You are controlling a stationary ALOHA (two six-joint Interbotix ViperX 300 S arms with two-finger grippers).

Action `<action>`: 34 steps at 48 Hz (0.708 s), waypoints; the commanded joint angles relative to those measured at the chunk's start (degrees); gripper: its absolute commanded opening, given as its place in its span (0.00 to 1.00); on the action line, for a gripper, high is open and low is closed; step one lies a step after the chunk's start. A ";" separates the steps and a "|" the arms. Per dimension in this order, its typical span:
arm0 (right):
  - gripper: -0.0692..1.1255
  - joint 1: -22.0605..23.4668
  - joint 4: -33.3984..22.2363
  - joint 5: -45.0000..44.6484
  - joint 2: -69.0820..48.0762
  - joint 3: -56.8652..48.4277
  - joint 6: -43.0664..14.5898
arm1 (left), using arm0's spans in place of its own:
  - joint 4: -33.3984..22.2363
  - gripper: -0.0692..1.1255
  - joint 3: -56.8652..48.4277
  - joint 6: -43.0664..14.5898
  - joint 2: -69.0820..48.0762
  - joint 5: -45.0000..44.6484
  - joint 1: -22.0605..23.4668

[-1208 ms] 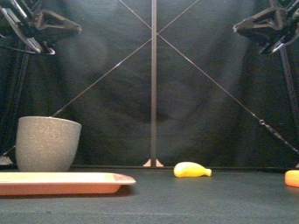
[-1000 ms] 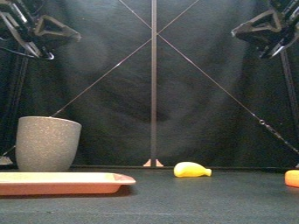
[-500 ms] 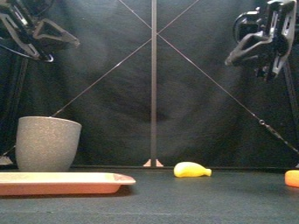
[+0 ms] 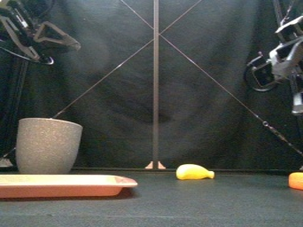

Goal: Pick the tangerine then place it in the grey bowl
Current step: Pick the tangerine

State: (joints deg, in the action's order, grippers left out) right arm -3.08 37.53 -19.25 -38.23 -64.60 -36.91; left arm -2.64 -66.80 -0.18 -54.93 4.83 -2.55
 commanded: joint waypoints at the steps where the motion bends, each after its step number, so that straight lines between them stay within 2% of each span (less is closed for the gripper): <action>1: 0.84 -0.53 -1.41 -4.75 0.35 1.14 -1.85 | 0.18 0.14 0.79 -0.09 0.35 0.18 -0.97; 9: 0.83 -2.72 -5.36 -9.14 5.27 2.81 -7.47 | 0.18 0.14 0.79 0.00 0.35 0.18 -1.23; 17: 0.83 -2.64 -15.12 -14.41 13.54 5.89 -14.50 | 0.18 0.14 0.62 0.00 0.35 0.18 -1.23; 24: 0.83 -3.43 -24.87 -12.74 18.54 10.11 -22.15 | 0.18 0.14 0.35 0.00 0.35 0.18 -1.23; 34: 0.83 -4.22 -34.45 -10.11 20.21 11.34 -30.94 | 0.09 0.14 -0.70 0.00 0.26 0.18 -1.23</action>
State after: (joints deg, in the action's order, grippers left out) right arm -7.12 6.06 -29.97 -17.75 -54.23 -65.92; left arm -2.55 -67.94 -0.18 -54.84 4.75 -3.69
